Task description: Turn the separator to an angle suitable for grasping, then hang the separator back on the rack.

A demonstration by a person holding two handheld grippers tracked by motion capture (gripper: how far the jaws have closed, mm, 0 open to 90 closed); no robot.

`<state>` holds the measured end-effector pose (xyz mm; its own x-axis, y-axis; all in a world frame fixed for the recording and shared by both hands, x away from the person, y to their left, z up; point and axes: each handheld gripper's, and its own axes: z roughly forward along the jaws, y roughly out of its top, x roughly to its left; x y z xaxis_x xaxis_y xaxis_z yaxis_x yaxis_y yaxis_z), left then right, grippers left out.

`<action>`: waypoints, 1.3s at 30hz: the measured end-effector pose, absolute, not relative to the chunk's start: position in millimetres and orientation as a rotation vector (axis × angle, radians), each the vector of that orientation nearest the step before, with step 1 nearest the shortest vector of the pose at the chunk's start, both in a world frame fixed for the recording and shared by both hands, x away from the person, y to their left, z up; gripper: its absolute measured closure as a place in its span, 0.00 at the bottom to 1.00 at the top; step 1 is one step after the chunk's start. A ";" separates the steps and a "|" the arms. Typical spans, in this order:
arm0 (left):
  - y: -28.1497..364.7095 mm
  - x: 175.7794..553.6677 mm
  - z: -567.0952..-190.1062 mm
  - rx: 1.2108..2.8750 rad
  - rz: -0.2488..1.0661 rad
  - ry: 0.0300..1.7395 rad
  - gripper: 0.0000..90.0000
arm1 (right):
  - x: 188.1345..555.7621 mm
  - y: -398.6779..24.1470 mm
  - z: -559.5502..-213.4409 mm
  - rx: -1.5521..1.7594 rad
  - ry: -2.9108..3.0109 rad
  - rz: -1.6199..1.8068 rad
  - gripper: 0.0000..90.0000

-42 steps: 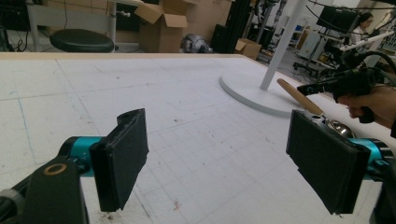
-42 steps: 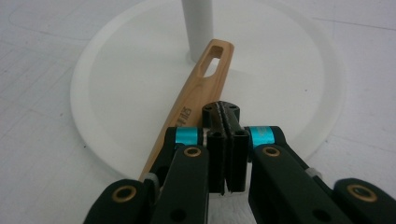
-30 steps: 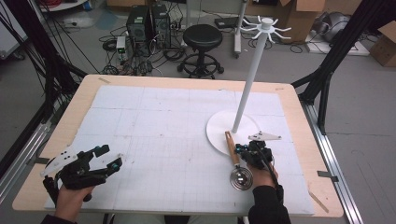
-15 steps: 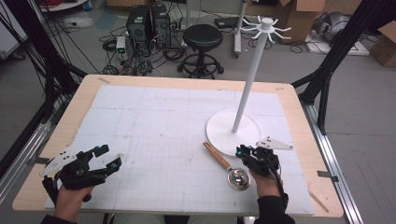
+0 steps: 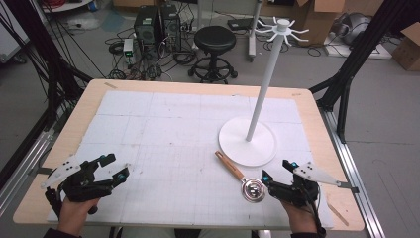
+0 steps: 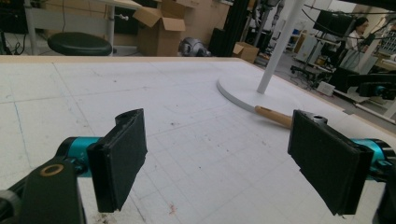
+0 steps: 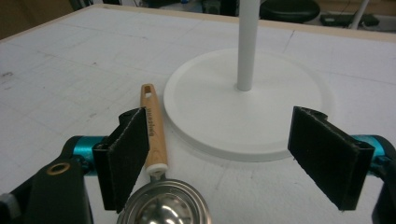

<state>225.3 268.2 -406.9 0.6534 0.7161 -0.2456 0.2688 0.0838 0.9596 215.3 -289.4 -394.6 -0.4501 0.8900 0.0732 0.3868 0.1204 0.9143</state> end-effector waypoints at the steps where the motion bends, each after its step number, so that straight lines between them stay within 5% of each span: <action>1: 268.8 225.4 -406.7 1.491 0.407 0.862 0.22 | 215.3 -289.4 -394.6 1.232 1.900 1.307 0.19; 8: 272.7 226.9 -406.8 1.475 0.398 0.868 0.22 | 198.1 -292.9 -387.2 1.214 1.861 1.319 0.19; 39: 263.9 225.3 -406.0 1.515 0.403 0.846 0.22 | 224.1 -259.8 -406.5 1.197 2.066 1.275 0.20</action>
<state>225.3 263.9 -406.0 0.6656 0.7094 -0.2316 0.2669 0.0636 0.9616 224.1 -259.8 -406.5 -0.5340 0.8421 0.0753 0.4450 0.2042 0.8720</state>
